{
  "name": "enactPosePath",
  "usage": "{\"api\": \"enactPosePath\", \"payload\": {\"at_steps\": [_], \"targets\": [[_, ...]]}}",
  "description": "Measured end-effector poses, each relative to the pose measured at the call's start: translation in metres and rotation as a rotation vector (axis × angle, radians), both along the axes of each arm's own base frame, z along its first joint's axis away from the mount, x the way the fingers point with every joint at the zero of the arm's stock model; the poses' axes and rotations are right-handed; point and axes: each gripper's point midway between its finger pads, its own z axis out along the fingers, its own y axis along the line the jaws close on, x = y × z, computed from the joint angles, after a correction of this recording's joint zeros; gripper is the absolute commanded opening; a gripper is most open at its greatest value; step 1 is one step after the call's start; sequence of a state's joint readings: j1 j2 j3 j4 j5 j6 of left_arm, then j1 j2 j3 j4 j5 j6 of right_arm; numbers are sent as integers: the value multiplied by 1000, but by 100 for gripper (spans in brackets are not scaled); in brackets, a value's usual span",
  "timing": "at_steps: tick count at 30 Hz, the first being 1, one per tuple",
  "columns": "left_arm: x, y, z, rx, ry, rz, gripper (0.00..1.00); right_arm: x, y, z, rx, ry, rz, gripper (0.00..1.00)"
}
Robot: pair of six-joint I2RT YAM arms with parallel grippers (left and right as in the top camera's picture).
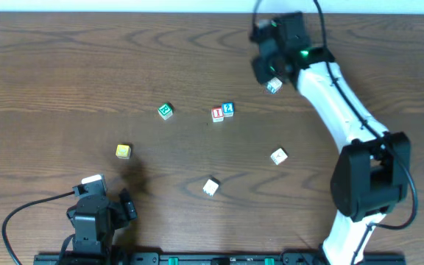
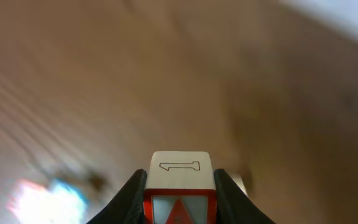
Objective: Spell out Ai2
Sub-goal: 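Carry the red 'A' block left and lower it beside the red 'I'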
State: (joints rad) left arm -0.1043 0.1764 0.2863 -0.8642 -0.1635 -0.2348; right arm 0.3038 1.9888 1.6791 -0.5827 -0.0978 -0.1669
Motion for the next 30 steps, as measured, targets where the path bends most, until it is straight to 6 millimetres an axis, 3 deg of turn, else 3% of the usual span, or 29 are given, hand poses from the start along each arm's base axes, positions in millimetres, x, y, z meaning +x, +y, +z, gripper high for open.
{"api": "enactPosePath", "payload": {"at_steps": [2, 5, 8, 11, 14, 16, 25, 30], "targets": [[0, 0, 0, 0, 0, 0, 95, 1, 33, 15, 52, -45, 17, 1], [0, 0, 0, 0, 0, 0, 95, -17, 79, 18, 102, -37, 54, 1], [0, 0, 0, 0, 0, 0, 95, -40, 123, 7, 135, 11, 74, 1], [0, 0, 0, 0, 0, 0, 95, -56, 144, -16, 132, 76, 66, 1], [0, 0, 0, 0, 0, 0, 95, -68, 145, -48, 113, 175, 7, 1], [0, 0, 0, 0, 0, 0, 95, -70, 140, -57, 105, 208, -32, 2], [0, 0, 0, 0, 0, 0, 95, -78, 135, -62, 114, 263, -110, 2], [0, 0, 0, 0, 0, 0, 95, -92, 136, -72, 54, 286, -108, 2]]}}
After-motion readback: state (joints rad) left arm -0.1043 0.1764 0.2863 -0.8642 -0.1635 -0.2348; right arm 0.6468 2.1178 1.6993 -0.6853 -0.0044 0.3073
